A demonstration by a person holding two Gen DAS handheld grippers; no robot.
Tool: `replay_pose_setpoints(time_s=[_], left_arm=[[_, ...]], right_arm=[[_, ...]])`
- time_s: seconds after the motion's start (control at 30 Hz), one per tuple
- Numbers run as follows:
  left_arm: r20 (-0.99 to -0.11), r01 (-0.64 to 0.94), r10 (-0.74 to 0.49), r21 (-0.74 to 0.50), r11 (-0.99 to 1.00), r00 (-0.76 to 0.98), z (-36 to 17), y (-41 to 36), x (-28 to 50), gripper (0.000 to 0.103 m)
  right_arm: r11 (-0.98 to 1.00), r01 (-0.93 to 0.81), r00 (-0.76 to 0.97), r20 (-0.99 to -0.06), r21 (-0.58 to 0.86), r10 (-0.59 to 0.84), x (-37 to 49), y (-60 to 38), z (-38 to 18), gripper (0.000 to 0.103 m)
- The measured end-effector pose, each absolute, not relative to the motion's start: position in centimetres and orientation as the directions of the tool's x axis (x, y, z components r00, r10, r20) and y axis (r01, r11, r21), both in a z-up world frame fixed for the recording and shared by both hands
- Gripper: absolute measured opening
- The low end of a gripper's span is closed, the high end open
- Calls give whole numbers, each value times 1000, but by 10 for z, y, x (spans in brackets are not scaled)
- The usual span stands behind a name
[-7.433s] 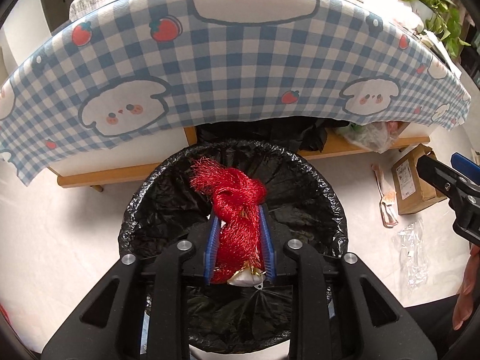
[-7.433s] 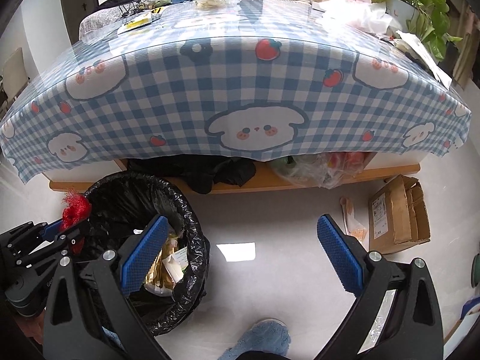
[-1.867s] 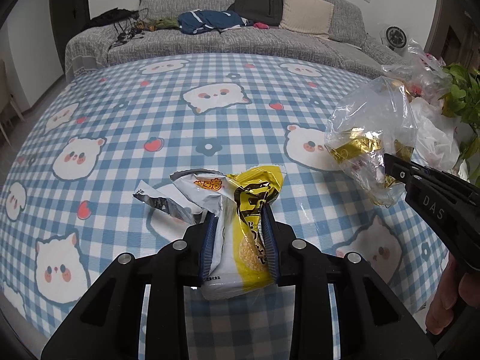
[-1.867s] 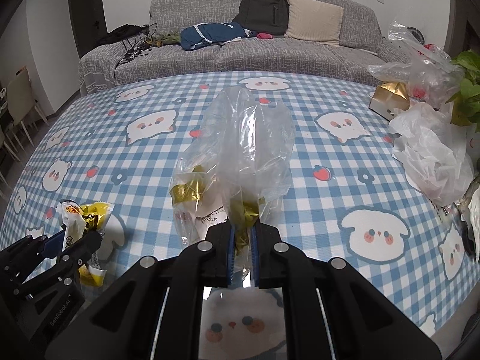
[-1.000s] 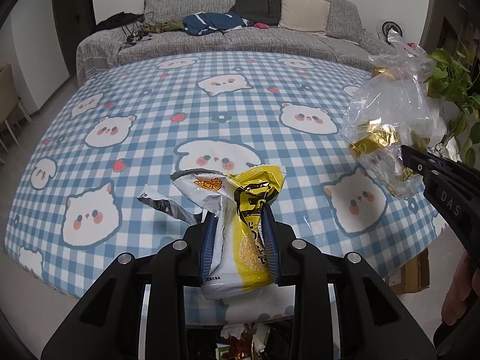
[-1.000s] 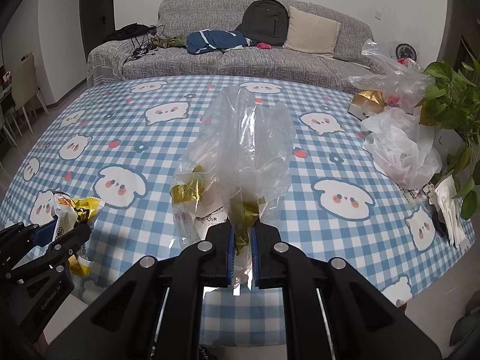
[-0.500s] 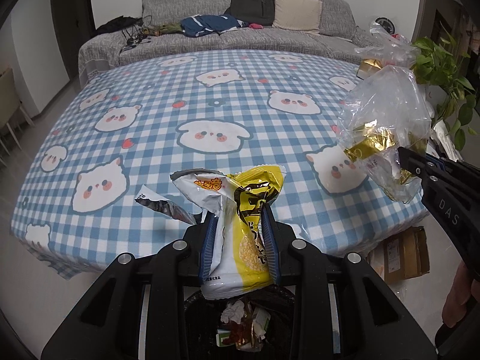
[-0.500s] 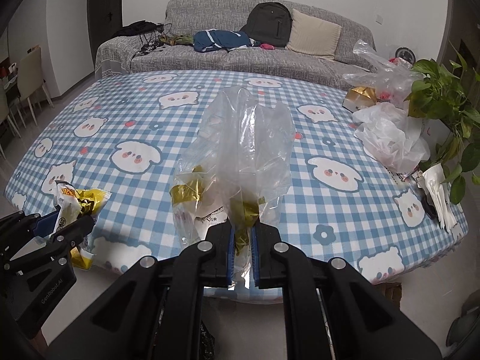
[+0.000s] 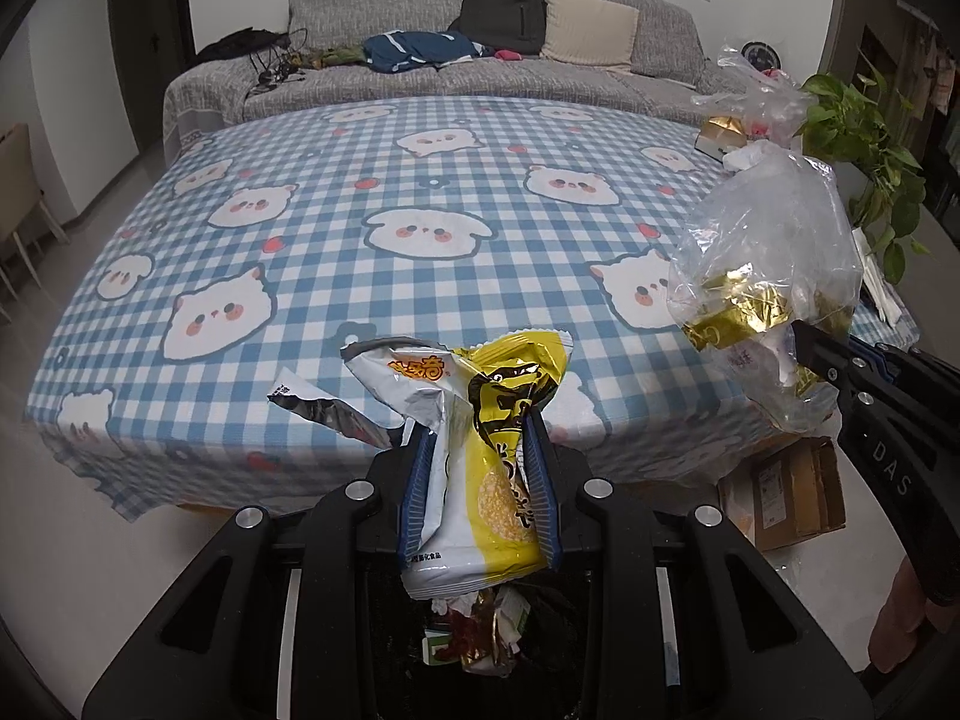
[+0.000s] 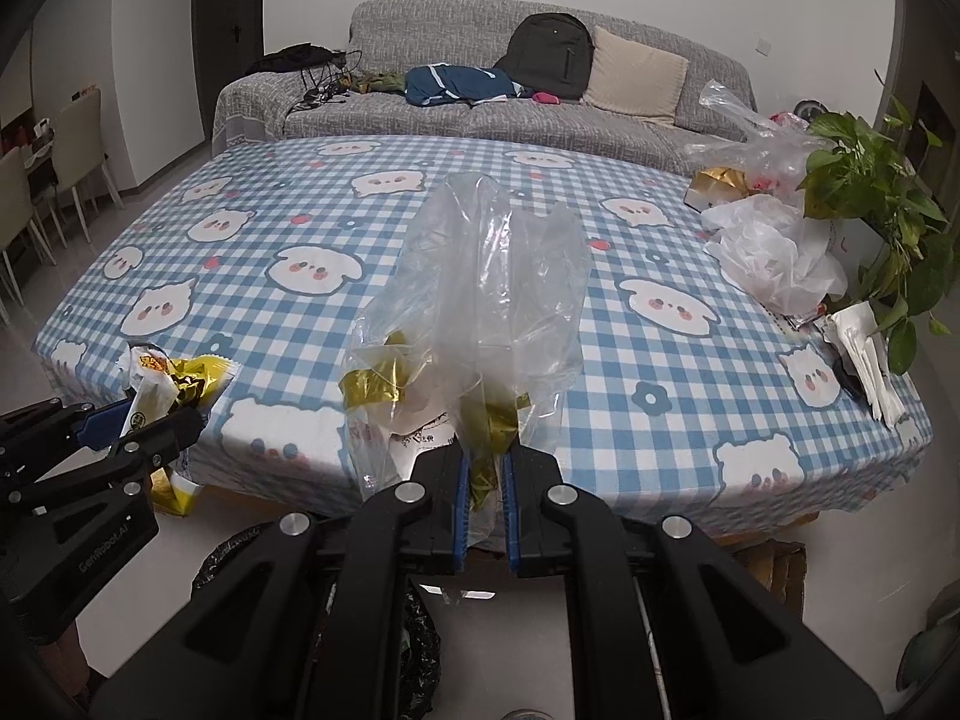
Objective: Collect trash
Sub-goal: 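Lift the snack bag and clear plastic bag and carry both over the trash bin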
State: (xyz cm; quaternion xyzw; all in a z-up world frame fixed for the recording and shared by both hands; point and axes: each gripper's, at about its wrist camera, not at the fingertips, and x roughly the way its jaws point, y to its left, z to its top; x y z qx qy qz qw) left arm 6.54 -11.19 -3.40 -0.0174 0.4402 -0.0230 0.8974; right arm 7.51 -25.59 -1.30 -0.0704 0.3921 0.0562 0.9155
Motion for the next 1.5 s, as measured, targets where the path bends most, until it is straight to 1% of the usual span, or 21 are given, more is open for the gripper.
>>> replay_pose_setpoints(time_s=[0.33, 0.57, 0.73, 0.87, 1.5], left_arm=[[-805, 23, -69, -68, 997, 590, -54, -112, 22, 29], [-810, 17, -64, -66, 998, 583, -69, -113, -5, 29], [-821, 7, -70, -80, 997, 567, -87, -110, -17, 29], [-826, 9, -61, -67, 998, 561, -103, -112, -24, 29], [-875, -17, -52, -69, 997, 482, -194, -112, -27, 29]], right_arm=[[986, -157, 682, -728, -63, 62, 25, -262, -25, 8], [986, -153, 664, -746, -61, 57, 0, -269, -44, 8], [987, -150, 642, -765, -60, 51, -12, -275, -65, 8], [986, -150, 621, -783, -67, 42, -20, -276, -84, 8], [991, -114, 513, -858, -67, 1, -32, -285, -179, 8]])
